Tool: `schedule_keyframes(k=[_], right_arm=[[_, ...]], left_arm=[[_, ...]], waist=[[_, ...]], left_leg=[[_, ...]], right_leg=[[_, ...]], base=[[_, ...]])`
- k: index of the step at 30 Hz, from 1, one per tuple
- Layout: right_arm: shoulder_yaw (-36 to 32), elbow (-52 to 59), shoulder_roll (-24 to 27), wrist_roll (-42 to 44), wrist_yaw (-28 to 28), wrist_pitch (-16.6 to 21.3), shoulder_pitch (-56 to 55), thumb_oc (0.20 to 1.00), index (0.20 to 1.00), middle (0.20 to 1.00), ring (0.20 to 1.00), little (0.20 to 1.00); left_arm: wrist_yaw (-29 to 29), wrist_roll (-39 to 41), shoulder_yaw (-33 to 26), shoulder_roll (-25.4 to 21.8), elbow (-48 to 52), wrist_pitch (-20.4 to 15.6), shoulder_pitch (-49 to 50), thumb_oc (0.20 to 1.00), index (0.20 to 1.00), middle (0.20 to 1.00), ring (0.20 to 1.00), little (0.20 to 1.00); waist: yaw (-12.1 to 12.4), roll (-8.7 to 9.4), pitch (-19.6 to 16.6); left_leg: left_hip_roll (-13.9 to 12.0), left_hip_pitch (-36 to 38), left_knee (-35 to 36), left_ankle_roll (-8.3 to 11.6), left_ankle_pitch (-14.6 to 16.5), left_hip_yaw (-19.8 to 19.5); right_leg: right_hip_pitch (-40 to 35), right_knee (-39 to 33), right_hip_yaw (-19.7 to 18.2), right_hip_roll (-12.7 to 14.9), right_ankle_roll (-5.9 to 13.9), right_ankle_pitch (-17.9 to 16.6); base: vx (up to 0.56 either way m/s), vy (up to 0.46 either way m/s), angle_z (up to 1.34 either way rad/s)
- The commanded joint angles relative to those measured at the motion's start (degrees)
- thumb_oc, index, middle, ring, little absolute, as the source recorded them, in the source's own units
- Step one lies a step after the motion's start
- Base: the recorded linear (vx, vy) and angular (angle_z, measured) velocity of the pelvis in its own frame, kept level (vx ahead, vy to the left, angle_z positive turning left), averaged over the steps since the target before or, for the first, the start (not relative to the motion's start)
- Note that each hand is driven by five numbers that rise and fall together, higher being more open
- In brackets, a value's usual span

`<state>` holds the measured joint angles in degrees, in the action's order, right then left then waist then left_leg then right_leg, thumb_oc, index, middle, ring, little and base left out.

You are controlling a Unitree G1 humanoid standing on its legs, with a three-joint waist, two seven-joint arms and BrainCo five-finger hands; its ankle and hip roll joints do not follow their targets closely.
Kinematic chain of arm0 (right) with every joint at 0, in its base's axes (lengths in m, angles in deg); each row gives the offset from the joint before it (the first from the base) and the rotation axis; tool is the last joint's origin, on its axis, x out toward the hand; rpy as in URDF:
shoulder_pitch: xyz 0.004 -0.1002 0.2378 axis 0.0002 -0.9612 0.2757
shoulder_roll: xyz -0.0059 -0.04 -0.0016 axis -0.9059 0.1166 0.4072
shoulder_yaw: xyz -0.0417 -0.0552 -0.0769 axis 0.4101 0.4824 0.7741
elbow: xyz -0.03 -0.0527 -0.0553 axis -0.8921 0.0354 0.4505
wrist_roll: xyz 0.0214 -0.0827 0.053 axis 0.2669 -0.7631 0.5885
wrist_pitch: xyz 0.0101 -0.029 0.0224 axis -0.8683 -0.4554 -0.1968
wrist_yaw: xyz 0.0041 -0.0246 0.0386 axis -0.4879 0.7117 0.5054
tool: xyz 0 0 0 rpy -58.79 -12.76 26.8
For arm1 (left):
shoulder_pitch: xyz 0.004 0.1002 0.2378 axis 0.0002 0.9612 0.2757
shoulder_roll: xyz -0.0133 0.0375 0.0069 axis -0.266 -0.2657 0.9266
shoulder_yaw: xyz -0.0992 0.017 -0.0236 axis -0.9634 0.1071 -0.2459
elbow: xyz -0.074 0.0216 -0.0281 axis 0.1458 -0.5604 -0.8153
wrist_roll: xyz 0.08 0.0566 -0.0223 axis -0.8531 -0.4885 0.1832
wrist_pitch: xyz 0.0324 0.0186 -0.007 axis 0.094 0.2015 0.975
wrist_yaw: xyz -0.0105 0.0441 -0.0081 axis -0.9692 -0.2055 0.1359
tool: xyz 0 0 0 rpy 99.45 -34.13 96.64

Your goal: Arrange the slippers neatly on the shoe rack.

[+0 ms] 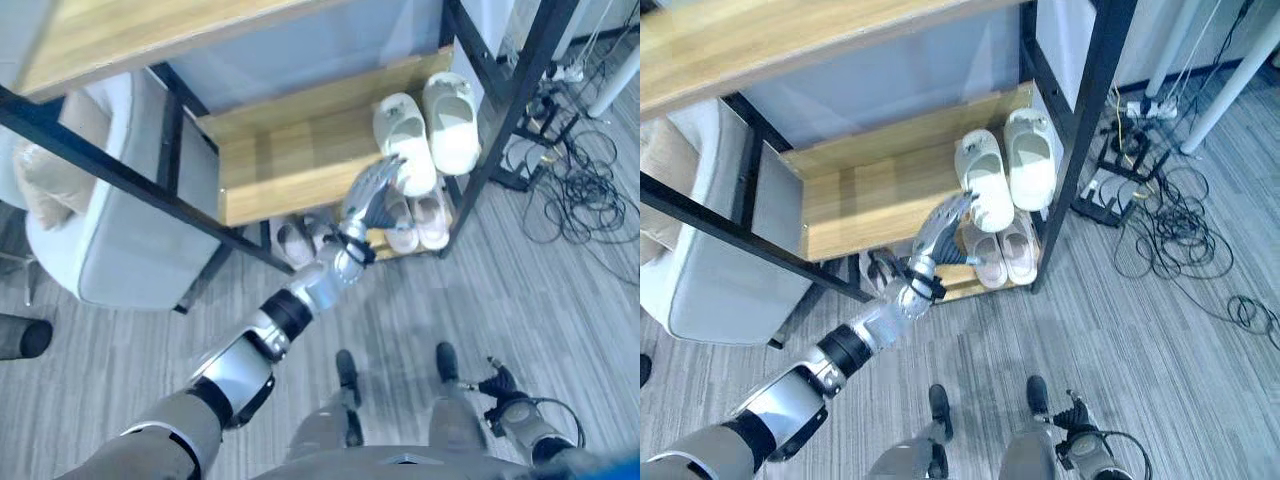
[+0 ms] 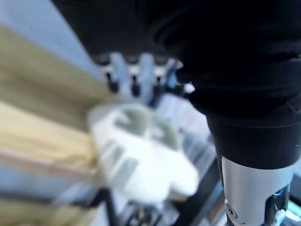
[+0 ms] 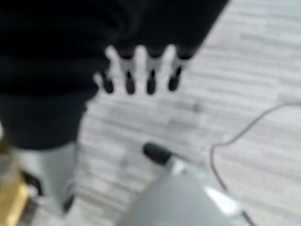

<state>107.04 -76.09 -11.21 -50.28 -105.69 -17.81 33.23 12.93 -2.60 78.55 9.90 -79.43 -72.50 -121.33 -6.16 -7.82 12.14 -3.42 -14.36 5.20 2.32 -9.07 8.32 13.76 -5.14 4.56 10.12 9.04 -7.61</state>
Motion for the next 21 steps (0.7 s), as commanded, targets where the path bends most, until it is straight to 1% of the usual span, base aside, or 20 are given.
schedule_keyframes(k=[1, 6, 12, 21], right_arm=[[1.2, -0.7, -0.2, -1.9, -2.6, 1.7, 2.1, 1.0, 1.0, 1.0, 1.0, 1.0], [1.9, 0.0, 0.4, -2.8, -3.5, 2.3, 2.6, 1.0, 1.0, 1.0, 1.0, 1.0], [1.9, 0.8, 0.1, -2.5, -3.9, 2.6, 2.6, 1.0, 1.0, 1.0, 1.0, 1.0], [2.6, 1.6, 0.4, -2.9, -4.9, 3.0, 3.9, 1.0, 1.0, 1.0, 1.0, 1.0]], left_arm=[[-6.3, -5.2, -2.8, -0.7, -3.6, 1.0, -5.6, 1.0, 1.0, 1.0, 1.0, 1.0], [-8.6, -7.1, -3.1, -1.0, -3.8, 2.6, -7.6, 1.0, 1.0, 1.0, 1.0, 1.0], [-8.0, -6.3, -3.6, -0.3, -3.4, 2.8, -7.5, 1.0, 1.0, 1.0, 1.0, 1.0], [-8.6, -7.4, -2.9, 1.0, -6.5, 3.8, -8.9, 1.0, 1.0, 1.0, 1.0, 1.0]], waist=[[0.5, 3.65, 0.1], [0.0, 4.07, 0.2], [-0.2, 4.02, 0.5], [-0.5, 3.94, 1.3]], left_leg=[[-0.7, -3.2, -0.2, 3.64, 2.5, -4.8], [-1.2, -3.9, -0.2, 3.66, 2.5, -4.4], [-1.3, -4.4, -0.2, 3.7, 2.4, -4.4], [-1.4, -5.0, -0.2, 3.78, 2.4, -4.2]], right_leg=[[0.5, 1.5, 3.2, 2.6, 2.3, 2.6], [1.7, 1.5, 2.6, 2.2, 2.27, 2.5], [2.2, 1.4, 2.4, 2.0, 2.15, 2.6], [3.3, 1.5, 2.1, 1.9, 2.0, 2.5]], base=[[0.0, -0.012, -0.12], [0.01, -0.015, -0.07], [0.02, -0.009, -0.06], [0.0, -0.003, -0.02]])
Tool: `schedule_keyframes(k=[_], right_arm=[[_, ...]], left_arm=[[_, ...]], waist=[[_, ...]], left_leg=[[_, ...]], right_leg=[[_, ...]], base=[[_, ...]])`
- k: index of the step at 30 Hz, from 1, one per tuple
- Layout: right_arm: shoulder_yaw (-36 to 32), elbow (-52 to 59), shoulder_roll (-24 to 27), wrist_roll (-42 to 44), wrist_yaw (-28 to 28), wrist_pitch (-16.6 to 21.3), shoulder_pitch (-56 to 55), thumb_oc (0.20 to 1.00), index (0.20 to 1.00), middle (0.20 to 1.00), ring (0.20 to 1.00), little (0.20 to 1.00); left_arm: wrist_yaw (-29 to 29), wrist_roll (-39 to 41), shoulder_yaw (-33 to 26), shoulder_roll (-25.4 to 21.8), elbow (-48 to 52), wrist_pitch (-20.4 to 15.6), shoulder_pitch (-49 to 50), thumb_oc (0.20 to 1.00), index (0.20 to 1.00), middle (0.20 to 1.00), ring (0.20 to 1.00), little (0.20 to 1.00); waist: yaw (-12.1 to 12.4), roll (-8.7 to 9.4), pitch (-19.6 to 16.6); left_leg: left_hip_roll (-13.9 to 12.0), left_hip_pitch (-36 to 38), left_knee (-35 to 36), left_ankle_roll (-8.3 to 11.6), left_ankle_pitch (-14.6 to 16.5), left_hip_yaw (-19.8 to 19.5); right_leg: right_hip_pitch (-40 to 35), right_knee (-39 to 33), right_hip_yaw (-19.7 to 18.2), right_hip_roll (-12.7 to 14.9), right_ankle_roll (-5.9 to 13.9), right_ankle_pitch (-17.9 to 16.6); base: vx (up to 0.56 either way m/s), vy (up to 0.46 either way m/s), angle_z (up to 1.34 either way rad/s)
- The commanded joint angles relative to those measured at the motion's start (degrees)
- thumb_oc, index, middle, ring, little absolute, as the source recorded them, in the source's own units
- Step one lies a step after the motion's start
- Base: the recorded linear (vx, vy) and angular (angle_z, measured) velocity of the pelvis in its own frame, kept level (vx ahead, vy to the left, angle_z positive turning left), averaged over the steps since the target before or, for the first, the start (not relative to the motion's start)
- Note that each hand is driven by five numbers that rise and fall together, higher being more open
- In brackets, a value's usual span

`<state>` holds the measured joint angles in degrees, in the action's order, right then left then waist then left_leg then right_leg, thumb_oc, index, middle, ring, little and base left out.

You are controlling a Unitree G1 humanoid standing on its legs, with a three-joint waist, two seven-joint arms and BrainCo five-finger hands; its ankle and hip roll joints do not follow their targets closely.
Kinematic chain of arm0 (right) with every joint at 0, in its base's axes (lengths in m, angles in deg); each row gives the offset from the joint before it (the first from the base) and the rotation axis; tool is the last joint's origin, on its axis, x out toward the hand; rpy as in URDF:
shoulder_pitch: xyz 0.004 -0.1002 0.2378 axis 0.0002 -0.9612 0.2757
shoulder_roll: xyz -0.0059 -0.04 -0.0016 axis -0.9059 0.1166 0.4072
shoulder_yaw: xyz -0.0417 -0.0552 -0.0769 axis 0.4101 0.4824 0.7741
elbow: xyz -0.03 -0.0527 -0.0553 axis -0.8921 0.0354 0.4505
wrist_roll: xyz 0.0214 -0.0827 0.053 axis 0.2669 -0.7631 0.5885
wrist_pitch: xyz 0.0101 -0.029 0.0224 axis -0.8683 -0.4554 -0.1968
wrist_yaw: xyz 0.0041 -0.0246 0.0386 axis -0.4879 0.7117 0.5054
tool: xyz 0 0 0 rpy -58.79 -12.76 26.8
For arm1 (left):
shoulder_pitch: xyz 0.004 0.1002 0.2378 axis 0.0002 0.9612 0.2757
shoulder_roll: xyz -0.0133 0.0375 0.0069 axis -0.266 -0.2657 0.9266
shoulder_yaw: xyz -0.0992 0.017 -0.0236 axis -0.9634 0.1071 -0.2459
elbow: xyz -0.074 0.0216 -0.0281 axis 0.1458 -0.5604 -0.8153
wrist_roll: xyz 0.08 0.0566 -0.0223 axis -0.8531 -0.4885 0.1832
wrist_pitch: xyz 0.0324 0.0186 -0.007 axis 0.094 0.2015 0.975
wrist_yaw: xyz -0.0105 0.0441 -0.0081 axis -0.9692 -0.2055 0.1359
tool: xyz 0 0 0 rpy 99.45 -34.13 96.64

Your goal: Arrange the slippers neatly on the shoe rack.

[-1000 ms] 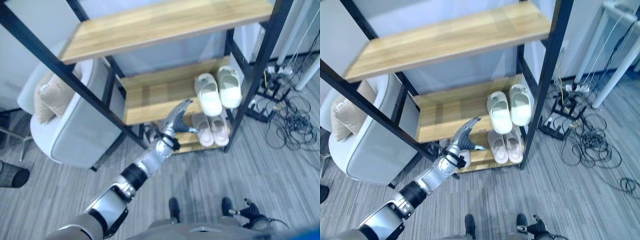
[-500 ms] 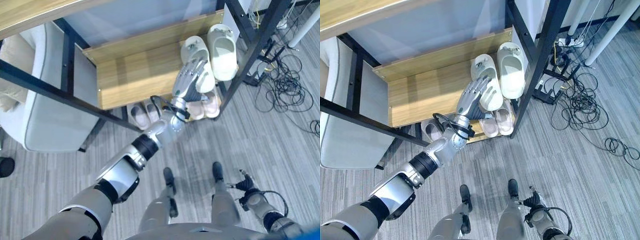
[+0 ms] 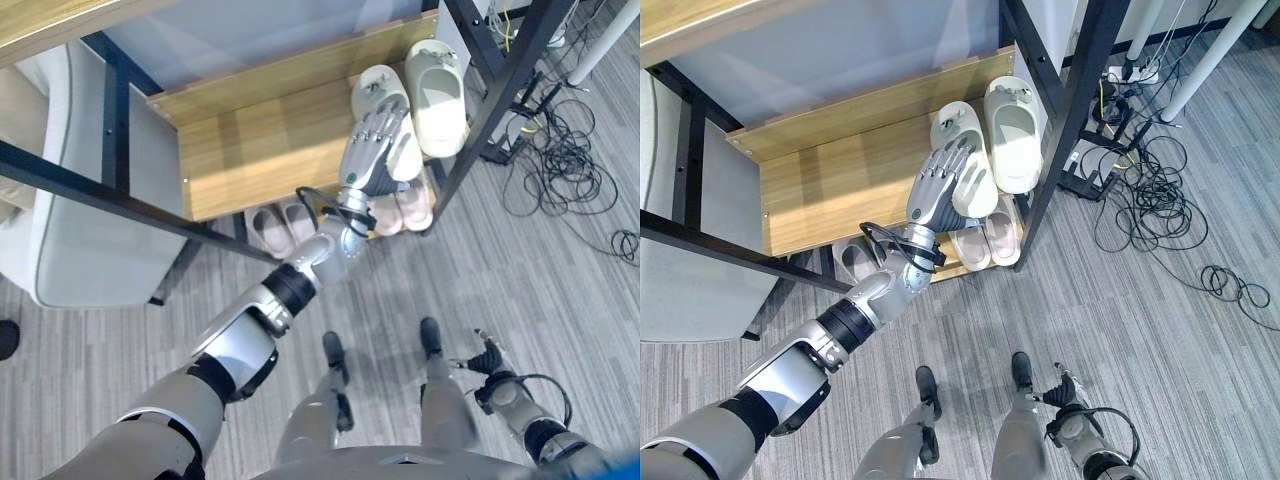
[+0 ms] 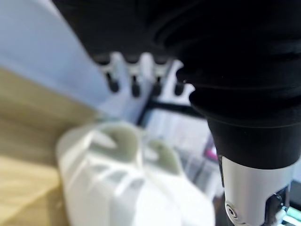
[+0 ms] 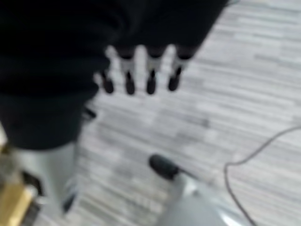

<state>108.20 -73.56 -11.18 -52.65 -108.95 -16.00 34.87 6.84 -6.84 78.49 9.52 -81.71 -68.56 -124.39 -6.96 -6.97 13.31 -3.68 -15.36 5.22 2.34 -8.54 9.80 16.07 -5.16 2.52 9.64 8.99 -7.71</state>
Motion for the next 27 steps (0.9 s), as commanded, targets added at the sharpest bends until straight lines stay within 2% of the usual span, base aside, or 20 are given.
schedule_keyframes(k=[1, 27], right_arm=[[1.7, -1.0, 0.5, -0.7, -1.8, 1.2, 2.4, 1.0, 1.0, 1.0, 1.0, 1.0], [3.9, -0.9, 1.8, -3.1, -6.7, 1.9, 8.0, 1.0, 1.0, 1.0, 1.0, 1.0]], left_arm=[[-2.6, -3.3, -2.8, 1.5, -4.3, -0.1, -6.2, 1.0, 1.0, 1.0, 1.0, 1.0], [-9.1, -7.8, -1.5, 2.7, -8.7, 5.1, -12.9, 1.0, 1.0, 1.0, 1.0, 1.0]], waist=[[0.3, 3.06, 0.3], [-0.5, 3.98, 2.8]], left_leg=[[-1.2, -4.1, -0.2, 3.77, 1.8, -5.7], [-1.4, -7.5, -0.2, 3.64, 1.5, -5.1]], right_leg=[[1.1, 1.5, 4.1, 2.5, 2.06, 2.6], [5.6, 2.2, 3.1, 2.4, 2.23, 2.0]], base=[[0.0, -0.003, -0.04], [0.0, 0.0, -0.01]])
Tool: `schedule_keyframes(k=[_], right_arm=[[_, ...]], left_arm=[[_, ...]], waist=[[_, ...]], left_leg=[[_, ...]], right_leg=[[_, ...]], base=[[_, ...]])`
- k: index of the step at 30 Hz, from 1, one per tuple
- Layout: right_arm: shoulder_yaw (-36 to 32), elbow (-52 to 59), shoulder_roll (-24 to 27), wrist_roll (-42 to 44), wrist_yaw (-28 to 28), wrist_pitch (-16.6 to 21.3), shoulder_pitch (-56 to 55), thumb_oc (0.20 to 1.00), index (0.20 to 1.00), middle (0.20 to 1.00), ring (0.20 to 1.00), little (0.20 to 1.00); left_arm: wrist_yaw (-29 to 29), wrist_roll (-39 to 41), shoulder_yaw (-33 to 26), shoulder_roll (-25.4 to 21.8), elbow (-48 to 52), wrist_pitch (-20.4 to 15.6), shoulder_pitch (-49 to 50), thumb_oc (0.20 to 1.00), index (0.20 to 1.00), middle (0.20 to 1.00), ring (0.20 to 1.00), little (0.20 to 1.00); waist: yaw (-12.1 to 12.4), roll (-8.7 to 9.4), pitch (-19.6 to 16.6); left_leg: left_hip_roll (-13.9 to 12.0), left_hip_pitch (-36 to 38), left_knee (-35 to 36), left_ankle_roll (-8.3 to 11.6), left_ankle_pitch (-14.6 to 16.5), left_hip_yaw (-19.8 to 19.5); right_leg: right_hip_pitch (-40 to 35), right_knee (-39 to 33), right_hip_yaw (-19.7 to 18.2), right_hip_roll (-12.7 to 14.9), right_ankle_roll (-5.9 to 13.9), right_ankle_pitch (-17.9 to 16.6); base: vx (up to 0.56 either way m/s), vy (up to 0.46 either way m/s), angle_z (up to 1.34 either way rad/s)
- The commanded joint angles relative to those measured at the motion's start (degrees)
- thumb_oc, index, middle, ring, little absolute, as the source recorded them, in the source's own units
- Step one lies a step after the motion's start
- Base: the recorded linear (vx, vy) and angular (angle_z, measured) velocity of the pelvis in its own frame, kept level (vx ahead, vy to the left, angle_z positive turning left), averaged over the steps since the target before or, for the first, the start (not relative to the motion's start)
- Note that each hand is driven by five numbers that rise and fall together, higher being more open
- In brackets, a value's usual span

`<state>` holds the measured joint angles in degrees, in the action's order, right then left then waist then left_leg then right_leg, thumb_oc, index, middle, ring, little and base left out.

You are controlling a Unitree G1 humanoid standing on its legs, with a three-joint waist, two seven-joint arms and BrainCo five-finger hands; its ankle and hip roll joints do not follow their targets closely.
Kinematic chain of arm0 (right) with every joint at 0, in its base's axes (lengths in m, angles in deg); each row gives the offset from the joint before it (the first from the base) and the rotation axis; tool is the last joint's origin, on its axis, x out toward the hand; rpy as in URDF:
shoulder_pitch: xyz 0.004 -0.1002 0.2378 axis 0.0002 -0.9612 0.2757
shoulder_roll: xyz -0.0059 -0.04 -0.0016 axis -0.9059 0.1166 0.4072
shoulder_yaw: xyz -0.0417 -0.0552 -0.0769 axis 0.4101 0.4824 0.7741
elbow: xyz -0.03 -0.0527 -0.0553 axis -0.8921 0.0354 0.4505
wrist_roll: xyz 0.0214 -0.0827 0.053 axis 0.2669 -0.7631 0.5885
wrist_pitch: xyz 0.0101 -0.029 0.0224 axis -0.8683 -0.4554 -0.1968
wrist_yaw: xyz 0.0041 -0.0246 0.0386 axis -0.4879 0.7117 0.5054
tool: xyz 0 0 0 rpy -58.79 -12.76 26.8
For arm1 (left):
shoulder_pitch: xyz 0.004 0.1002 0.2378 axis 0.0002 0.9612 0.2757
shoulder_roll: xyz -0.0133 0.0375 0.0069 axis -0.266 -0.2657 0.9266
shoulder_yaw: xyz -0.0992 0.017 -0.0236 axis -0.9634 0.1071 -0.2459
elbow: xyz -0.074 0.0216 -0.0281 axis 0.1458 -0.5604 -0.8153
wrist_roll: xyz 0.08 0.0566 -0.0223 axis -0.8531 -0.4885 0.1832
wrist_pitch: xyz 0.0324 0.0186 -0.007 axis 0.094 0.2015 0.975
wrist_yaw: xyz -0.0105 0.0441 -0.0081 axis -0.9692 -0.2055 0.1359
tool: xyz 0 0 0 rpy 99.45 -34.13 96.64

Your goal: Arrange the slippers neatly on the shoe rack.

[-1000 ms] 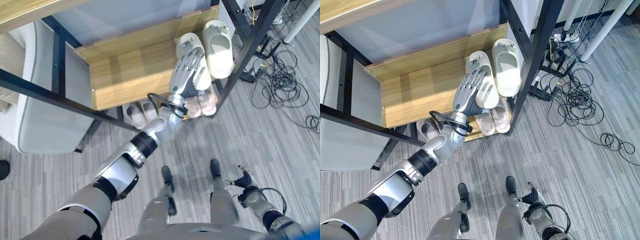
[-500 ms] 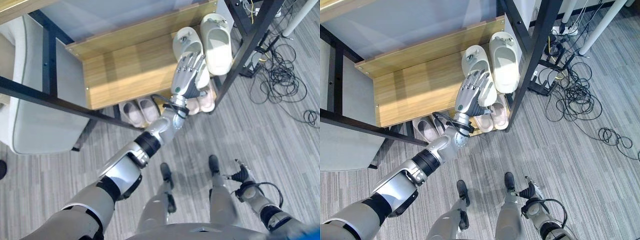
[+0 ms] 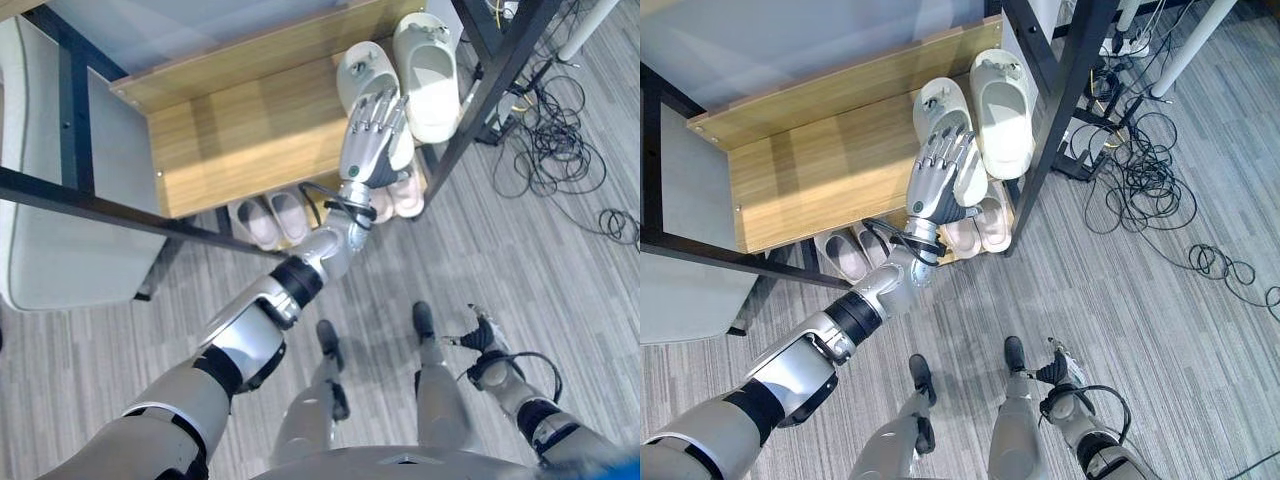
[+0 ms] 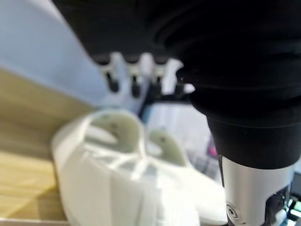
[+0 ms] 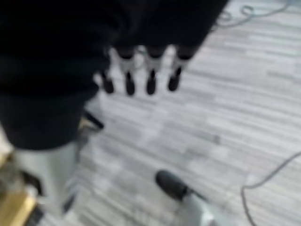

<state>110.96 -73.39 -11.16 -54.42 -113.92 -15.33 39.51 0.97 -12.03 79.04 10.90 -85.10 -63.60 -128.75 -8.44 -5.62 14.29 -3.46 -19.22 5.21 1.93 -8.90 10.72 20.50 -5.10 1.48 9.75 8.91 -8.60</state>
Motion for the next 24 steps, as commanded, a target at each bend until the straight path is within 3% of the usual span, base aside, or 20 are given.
schedule_keyframes(k=[1, 24], right_arm=[[1.3, -1.3, 1.7, -1.3, -2.0, 1.3, 3.9, 1.0, 1.0, 1.0, 1.0, 1.0], [1.6, -1.6, 1.7, -0.6, -3.2, 1.7, 5.9, 1.0, 1.0, 1.0, 1.0, 1.0]], left_arm=[[-3.3, -2.6, -1.9, 1.4, -5.9, 0.3, -8.7, 1.0, 1.0, 1.0, 1.0, 1.0], [-4.5, -1.5, -2.1, 2.2, -6.8, 0.7, -11.6, 1.0, 1.0, 1.0, 1.0, 1.0]], waist=[[1.0, 2.69, 2.0], [0.8, 3.49, 2.8]], left_leg=[[-1.6, -3.9, -0.2, 4.01, 1.8, -6.0], [-1.7, -5.6, -0.2, 3.92, 1.6, -5.9]], right_leg=[[1.6, 2.2, 4.0, 2.2, 2.27, 2.8], [3.7, 2.7, 3.7, 1.8, 2.16, 2.6]], base=[[-0.01, 0.0, -0.03], [0.0, 0.0, 0.0]])
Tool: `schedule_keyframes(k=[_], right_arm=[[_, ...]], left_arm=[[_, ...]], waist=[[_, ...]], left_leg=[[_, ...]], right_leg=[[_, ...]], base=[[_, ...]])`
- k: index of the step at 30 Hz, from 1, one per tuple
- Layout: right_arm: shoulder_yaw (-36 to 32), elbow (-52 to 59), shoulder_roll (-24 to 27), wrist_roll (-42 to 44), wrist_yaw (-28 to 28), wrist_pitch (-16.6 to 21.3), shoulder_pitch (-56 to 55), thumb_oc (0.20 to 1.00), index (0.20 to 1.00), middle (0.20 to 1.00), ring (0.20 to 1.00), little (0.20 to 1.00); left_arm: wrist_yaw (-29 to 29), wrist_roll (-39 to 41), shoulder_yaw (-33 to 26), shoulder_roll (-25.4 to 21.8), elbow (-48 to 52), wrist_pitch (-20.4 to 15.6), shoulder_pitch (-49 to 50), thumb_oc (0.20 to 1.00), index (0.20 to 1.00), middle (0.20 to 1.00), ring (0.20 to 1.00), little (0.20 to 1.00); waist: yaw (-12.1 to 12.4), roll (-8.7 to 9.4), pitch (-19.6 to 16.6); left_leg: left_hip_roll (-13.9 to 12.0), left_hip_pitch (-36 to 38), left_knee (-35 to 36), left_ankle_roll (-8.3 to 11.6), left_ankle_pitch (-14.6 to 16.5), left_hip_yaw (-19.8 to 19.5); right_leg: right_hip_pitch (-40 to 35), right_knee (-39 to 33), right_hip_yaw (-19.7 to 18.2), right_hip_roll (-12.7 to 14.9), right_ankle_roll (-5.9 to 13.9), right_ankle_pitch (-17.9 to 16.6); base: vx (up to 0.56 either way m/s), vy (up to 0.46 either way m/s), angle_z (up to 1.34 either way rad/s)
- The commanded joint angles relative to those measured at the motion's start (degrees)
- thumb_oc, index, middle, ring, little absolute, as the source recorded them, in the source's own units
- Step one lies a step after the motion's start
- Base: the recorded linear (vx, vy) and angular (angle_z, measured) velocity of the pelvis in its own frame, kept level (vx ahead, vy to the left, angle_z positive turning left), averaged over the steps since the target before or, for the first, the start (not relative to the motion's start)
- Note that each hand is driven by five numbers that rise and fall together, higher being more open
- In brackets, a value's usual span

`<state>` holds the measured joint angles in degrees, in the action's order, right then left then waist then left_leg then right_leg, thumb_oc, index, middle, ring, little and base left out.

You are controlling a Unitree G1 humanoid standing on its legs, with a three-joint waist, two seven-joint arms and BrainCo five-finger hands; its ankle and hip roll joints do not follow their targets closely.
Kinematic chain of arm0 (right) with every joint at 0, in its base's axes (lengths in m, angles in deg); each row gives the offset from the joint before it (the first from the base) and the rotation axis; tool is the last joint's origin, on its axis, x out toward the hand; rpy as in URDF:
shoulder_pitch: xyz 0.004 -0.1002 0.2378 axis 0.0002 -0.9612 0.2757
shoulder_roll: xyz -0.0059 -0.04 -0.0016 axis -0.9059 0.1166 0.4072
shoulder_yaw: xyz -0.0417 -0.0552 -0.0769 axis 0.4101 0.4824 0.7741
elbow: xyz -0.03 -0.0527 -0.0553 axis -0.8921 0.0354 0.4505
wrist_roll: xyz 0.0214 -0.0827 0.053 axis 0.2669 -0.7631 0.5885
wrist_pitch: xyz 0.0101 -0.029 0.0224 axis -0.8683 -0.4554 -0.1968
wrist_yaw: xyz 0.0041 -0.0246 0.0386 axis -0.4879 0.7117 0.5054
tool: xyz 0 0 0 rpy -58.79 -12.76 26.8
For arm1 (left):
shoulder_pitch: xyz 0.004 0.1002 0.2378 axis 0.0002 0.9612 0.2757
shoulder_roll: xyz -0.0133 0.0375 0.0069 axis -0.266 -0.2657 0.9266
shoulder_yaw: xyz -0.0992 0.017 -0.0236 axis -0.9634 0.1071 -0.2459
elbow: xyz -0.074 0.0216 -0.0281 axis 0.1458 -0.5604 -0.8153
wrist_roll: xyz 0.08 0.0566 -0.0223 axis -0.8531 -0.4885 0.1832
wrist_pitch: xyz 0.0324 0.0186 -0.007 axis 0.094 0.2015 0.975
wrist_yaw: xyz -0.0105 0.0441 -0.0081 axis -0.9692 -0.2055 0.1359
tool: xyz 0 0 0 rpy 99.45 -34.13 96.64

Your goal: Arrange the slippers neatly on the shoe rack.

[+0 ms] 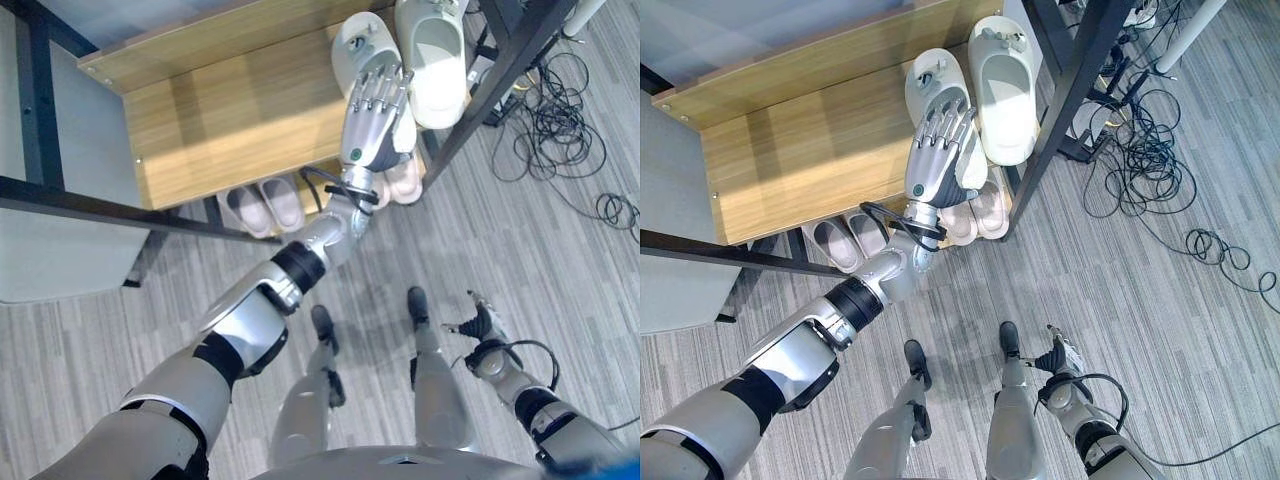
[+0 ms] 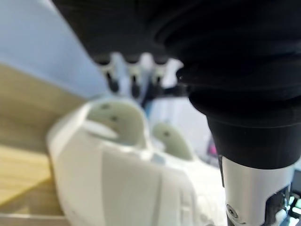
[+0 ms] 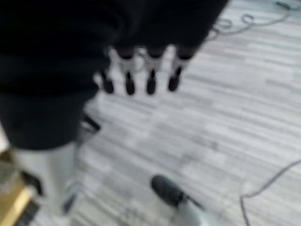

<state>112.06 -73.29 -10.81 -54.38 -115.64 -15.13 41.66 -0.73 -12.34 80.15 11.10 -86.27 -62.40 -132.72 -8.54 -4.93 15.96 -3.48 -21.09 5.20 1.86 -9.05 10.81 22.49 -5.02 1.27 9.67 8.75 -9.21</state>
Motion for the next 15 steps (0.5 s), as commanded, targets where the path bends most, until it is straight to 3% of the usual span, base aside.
schedule_keyframes(k=[1, 15], right_arm=[[0.5, -1.7, 1.4, -0.6, -1.5, 1.5, 3.7, 1.0, 1.0, 1.0, 1.0, 1.0], [0.7, -2.3, 1.7, -0.5, -2.3, 1.7, 5.0, 1.0, 1.0, 1.0, 1.0, 1.0]], left_arm=[[-2.8, -1.2, -3.2, 1.9, -5.7, -0.4, -7.8, 1.0, 1.0, 1.0, 1.0, 1.0], [-3.0, -1.5, -2.2, 1.6, -8.3, 0.4, -9.5, 1.0, 1.0, 1.0, 1.0, 1.0]], waist=[[0.8, 2.81, 1.1], [0.7, 3.15, 1.2]], left_leg=[[-1.7, -3.8, -0.2, 3.98, 1.8, -6.0], [-2.0, -4.4, -0.2, 3.94, 1.6, -6.1]], right_leg=[[1.8, 2.7, 3.8, 1.9, 2.32, 3.2], [2.5, 2.9, 3.5, 1.5, 2.09, 3.3]], base=[[0.0, 0.0, 0.0], [0.0, 0.0, -0.02]])
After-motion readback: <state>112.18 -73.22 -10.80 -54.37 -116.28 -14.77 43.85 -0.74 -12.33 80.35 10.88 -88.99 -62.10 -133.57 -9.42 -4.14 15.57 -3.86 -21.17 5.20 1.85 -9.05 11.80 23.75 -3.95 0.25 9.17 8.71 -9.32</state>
